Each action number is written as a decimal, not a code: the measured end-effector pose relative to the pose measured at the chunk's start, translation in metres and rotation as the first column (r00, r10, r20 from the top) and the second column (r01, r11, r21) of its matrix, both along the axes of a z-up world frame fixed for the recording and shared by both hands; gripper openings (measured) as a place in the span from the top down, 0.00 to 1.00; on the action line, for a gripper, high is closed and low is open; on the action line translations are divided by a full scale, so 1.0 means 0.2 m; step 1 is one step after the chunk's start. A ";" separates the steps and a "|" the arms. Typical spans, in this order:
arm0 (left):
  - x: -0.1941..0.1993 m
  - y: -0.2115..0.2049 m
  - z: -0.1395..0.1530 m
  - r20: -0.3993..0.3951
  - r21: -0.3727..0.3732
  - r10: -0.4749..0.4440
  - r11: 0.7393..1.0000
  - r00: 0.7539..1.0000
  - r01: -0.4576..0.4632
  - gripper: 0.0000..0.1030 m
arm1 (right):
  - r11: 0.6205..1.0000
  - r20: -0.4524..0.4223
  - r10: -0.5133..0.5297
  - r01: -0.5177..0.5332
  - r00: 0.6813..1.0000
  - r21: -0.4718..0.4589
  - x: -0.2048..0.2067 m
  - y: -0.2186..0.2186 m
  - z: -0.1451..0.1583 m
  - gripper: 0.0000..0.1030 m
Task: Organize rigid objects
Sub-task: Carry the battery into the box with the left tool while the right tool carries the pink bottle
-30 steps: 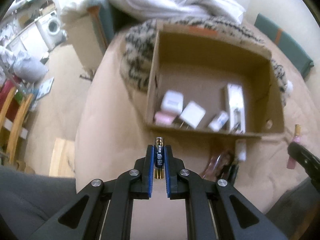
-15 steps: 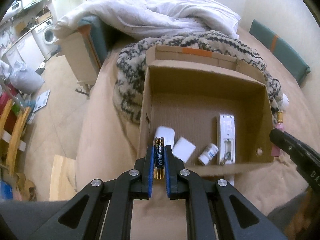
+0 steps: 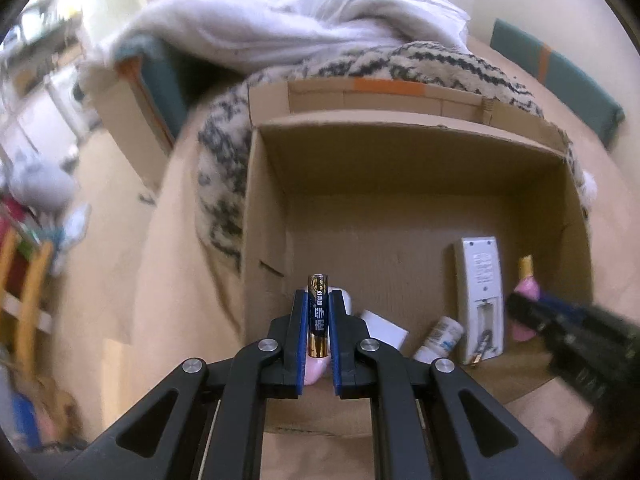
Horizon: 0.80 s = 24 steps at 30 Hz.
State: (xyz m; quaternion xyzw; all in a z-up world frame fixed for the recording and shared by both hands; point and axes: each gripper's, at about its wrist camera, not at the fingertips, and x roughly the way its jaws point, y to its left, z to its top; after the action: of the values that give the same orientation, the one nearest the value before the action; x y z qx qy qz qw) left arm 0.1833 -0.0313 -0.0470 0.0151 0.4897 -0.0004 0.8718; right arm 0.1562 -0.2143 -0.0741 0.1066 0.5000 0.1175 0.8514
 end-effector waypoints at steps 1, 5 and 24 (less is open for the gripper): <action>0.01 0.00 0.00 -0.001 0.004 0.001 1.000 1.000 -0.001 0.91 | 1.000 -0.005 0.006 -0.006 1.000 -0.001 0.00 0.00 -0.01 0.74; 0.02 -0.01 -0.03 -0.021 -0.007 -0.004 1.000 1.000 0.004 0.91 | 1.000 -0.038 0.024 -0.025 0.999 -0.014 0.02 0.03 -0.05 0.74; 0.01 -0.05 -0.13 -0.088 0.030 -0.018 0.999 0.996 0.021 0.91 | 1.000 -0.099 0.017 -0.017 0.995 0.002 0.07 0.02 -0.12 0.74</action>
State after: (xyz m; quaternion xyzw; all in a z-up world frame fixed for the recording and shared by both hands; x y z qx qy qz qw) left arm 0.1846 -0.0412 -0.0736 0.0335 0.5271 -0.0019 0.8491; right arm 0.1696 -0.2096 -0.0972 0.1086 0.5426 0.1198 0.8243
